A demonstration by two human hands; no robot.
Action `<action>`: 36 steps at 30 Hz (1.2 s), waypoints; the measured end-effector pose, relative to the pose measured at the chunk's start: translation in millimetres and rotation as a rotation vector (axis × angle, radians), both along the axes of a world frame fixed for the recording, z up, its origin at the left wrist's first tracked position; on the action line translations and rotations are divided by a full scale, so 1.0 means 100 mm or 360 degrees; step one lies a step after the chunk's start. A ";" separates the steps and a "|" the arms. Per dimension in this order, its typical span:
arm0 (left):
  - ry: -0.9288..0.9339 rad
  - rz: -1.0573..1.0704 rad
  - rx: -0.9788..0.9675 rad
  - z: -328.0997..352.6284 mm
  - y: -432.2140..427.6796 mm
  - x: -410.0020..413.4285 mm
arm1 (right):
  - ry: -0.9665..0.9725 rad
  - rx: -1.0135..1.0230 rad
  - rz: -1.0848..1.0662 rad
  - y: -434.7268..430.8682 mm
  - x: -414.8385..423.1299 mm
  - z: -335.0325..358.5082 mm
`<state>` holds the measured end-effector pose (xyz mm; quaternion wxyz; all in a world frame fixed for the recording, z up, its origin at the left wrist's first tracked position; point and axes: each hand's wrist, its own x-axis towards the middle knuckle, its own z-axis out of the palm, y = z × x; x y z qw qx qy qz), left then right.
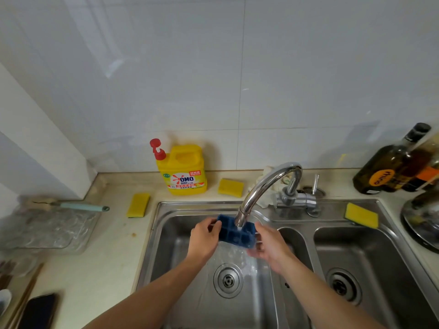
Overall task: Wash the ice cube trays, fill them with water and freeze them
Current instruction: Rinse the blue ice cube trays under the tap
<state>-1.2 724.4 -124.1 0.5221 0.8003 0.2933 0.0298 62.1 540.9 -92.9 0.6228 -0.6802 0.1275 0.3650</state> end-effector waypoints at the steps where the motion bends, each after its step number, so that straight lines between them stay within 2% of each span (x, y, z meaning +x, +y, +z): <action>1: 0.0021 0.0018 -0.0069 -0.02 -0.01 -0.01 | -0.0046 -0.0019 -0.0009 -0.01 0.00 0.01; 6: 0.0198 0.0143 -0.0733 -0.04 -0.16 0.00 | -0.0285 -0.0039 -0.0049 -0.06 0.02 0.10; 9: 0.0212 0.0175 -0.0924 -0.02 -0.25 0.04 | -0.0334 -0.0056 -0.0061 -0.11 0.05 0.14; 12: 0.0200 0.0142 -0.0875 -0.01 -0.27 0.07 | -0.0236 -0.0090 -0.0105 -0.20 0.06 0.12; 18: -0.0044 0.0082 -0.0463 0.12 -0.16 -0.01 | 0.0179 0.0056 0.0028 -0.22 -0.04 0.02; 23: -0.0167 0.0158 -0.0313 0.18 -0.05 -0.11 | 0.0158 0.0089 0.0039 0.00 -0.11 0.03; 27: -0.0127 0.0136 -0.0343 0.14 0.01 -0.17 | 0.0093 0.0067 -0.0005 0.01 -0.08 0.04; 36: 0.0068 -0.0034 -0.0744 0.07 -0.31 -0.05 | 0.0246 0.0114 0.0114 -0.32 -0.09 0.08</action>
